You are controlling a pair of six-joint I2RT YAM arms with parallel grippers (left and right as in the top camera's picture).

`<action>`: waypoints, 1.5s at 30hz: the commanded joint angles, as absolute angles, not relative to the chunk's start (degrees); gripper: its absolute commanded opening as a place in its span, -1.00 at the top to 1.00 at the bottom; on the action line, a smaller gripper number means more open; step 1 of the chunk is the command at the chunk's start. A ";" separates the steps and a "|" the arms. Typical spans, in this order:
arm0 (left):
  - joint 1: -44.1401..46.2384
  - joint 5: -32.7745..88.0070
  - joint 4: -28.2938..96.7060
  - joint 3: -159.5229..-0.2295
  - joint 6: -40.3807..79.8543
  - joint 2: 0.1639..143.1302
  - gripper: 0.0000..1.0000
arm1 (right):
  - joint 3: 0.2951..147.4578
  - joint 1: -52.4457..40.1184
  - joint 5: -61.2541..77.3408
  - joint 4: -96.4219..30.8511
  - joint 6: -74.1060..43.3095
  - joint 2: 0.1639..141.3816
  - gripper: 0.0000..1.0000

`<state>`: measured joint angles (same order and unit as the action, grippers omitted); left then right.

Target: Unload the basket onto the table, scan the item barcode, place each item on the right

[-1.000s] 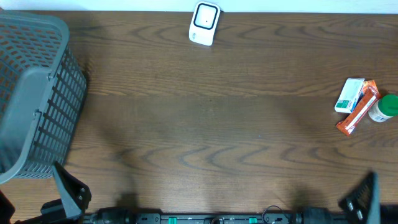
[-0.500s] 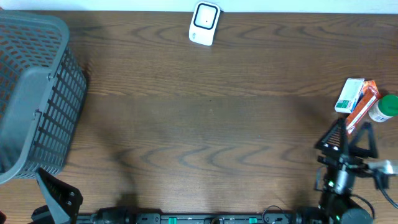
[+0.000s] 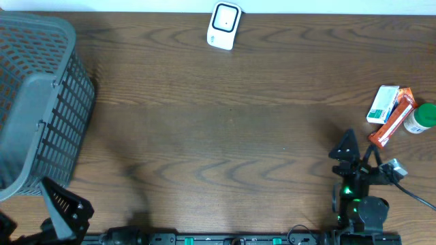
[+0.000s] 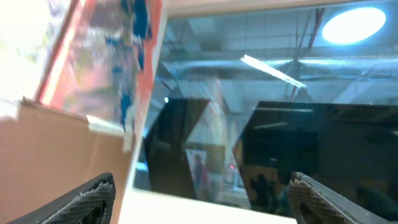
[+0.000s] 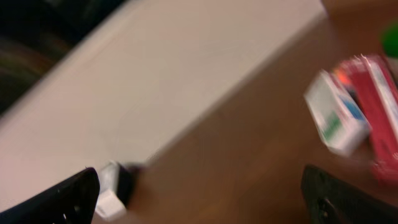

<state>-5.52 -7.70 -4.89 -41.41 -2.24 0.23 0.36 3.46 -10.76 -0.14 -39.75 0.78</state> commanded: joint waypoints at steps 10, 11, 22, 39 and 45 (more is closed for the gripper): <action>-5.39 -7.92 -7.73 -24.88 13.89 3.38 -0.80 | 0.30 3.70 -11.09 -3.25 -41.95 6.96 -0.99; -5.39 -7.64 -8.80 -23.59 13.87 3.38 -0.79 | 0.30 3.70 -11.11 -3.25 -41.98 8.01 -0.98; -5.39 -1.96 -12.64 -9.45 14.06 3.38 -0.79 | 0.32 3.70 -13.61 -2.98 -42.78 20.29 -0.99; -5.39 -2.57 -12.32 -0.23 11.70 3.38 -0.80 | 0.32 3.70 -13.41 -2.98 -42.81 27.00 -0.99; -5.39 -2.57 -4.99 -0.23 11.68 3.38 -0.79 | 0.32 3.70 -13.41 -2.98 -42.81 27.00 -0.98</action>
